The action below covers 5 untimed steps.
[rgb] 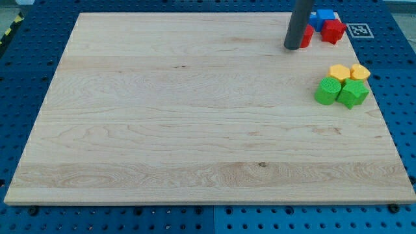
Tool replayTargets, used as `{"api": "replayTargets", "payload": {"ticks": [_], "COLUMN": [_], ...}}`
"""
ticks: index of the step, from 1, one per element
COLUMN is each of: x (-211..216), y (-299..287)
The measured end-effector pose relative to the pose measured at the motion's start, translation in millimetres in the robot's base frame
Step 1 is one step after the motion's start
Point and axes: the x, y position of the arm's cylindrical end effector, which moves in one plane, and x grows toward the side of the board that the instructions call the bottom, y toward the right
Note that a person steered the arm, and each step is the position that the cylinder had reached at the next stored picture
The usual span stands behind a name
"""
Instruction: Slide the red circle into the red star
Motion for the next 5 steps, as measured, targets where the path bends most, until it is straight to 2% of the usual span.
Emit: {"api": "replayTargets", "payload": {"ticks": [1, 2, 4, 5], "x": [0.0, -3.9, -24.3, -27.1], "y": [-47.8, -55.2, 27.3, 43.5]}}
